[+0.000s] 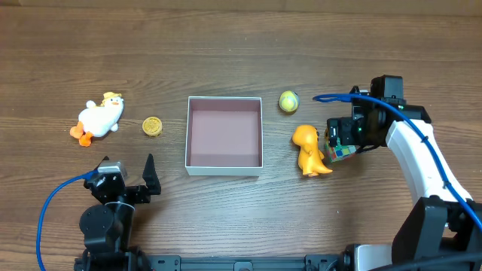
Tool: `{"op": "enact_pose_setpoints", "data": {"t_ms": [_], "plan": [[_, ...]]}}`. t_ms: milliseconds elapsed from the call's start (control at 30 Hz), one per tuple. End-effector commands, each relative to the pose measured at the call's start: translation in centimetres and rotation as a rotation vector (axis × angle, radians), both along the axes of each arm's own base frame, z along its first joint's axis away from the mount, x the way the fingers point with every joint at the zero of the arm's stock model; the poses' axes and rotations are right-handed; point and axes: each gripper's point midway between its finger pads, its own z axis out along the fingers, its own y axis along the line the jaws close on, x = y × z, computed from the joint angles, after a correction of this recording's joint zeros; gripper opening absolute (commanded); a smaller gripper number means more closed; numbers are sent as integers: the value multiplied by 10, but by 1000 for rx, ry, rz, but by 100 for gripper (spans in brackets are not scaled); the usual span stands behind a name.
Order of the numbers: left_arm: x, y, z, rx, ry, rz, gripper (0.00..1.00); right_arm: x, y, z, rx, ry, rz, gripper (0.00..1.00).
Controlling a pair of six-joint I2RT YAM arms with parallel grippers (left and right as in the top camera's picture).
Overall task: Pack container
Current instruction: 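Move right gripper to the Rubik's cube and grasp it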
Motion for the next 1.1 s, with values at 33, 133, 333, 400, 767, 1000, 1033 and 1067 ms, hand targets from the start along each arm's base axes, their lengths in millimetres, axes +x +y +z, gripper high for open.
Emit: {"op": "enact_pose_setpoints", "data": {"t_ms": [33, 133, 333, 400, 767, 1000, 1033, 1067], "plan": [[0, 2, 1, 23, -8, 5, 100, -7, -3, -11, -19, 20, 12, 100], [0, 2, 1, 23, -7, 5, 100, -11, -2, -14, -18, 34, 11, 100], [0, 2, 1, 23, -8, 5, 100, -20, -1, -32, -7, 113, 4, 100], [0, 2, 1, 23, -8, 5, 100, -21, -1, -34, -3, 121, 2, 100], [0, 2, 1, 23, -8, 5, 100, -21, -1, -40, -3, 122, 2, 85], [0, 2, 1, 23, -7, 5, 100, -22, -2, -41, -12, 123, 1, 80], [0, 2, 1, 23, -7, 5, 100, -23, -4, -44, -25, 127, -3, 80], [0, 2, 1, 23, -7, 5, 100, -24, -7, -45, -38, 130, -15, 80]]}}
